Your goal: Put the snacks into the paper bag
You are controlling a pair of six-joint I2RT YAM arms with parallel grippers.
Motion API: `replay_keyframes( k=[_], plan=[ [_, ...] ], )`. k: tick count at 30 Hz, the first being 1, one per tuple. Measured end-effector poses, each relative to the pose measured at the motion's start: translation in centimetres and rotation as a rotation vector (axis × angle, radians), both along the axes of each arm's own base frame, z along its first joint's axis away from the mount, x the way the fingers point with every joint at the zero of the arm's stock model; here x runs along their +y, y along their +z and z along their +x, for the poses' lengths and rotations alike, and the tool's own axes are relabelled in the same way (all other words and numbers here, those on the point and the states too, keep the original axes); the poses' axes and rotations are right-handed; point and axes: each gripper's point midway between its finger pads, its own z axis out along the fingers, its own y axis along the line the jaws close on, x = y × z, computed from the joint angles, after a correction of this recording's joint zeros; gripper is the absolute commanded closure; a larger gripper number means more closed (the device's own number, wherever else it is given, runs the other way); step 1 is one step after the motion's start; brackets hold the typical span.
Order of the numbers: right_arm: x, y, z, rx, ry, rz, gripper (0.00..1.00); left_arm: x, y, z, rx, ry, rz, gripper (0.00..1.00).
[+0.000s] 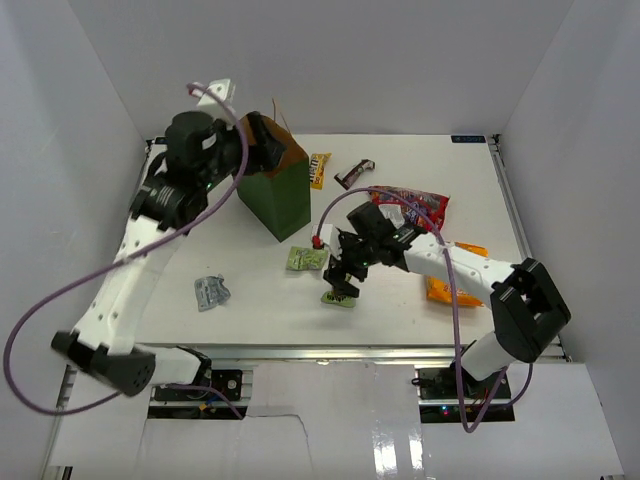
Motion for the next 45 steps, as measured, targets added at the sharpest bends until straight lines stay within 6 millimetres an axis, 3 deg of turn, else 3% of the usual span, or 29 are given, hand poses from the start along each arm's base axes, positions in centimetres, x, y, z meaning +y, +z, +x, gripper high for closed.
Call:
replay_keyframes(
  k=[2,5,8,11,16,18,25,29,34,37,39,40,43,45],
  plan=[
    [1.1,-1.2,0.5,-0.018,-0.123,-0.051,0.08,1.7,1.3,-3.8,-0.045,0.014,-0.049,0.15],
    [1.9,-2.5,1.4,0.002,-0.308,-0.089,0.10,4.5,1.7,-9.1,-0.094,0.058,-0.123,0.13],
    [1.5,-3.1,2.8,-0.002,-0.473,-0.114,0.10,7.1,-0.3,-13.2,-0.102,0.120,-0.199,0.13],
    [1.0,-3.0,3.9,-0.009,-0.589,-0.112,0.09,8.7,-3.3,-15.5,-0.064,0.186,-0.266,0.13],
    [0.6,-4.1,4.3,0.018,-0.689,-0.139,0.06,9.7,-9.4,-16.1,0.075,0.288,-0.308,0.12],
    [0.5,-4.6,4.2,0.038,-0.715,-0.146,0.06,10.0,-10.6,-16.3,0.113,0.316,-0.314,0.12],
    [0.7,-5.0,3.6,0.096,-0.747,-0.135,0.00,10.4,-12.1,-16.8,0.184,0.375,-0.358,0.12],
    [0.9,-5.8,3.1,0.127,-0.740,-0.150,0.08,10.3,-13.5,-16.7,0.230,0.393,-0.353,0.12],
    [0.8,-8.4,2.8,0.171,-0.748,-0.229,0.14,10.2,-13.8,-16.7,0.244,0.399,-0.351,0.12],
    [1.0,-8.3,2.7,0.183,-0.755,-0.228,0.20,10.3,-13.6,-16.9,0.234,0.397,-0.361,0.12],
    [0.9,-8.4,2.6,0.185,-0.762,-0.233,0.31,10.4,-13.4,-17.0,0.227,0.395,-0.366,0.12],
    [0.9,-8.5,2.6,0.186,-0.764,-0.234,0.42,10.4,-13.3,-17.1,0.225,0.394,-0.368,0.12],
    [0.7,-8.5,2.7,0.192,-0.774,-0.236,0.59,10.4,-13.4,-17.1,0.225,0.394,-0.367,0.12],
    [0.7,-8.5,2.6,0.195,-0.773,-0.240,0.77,10.4,-14.0,-17.1,0.236,0.397,-0.360,0.12]
  ],
)
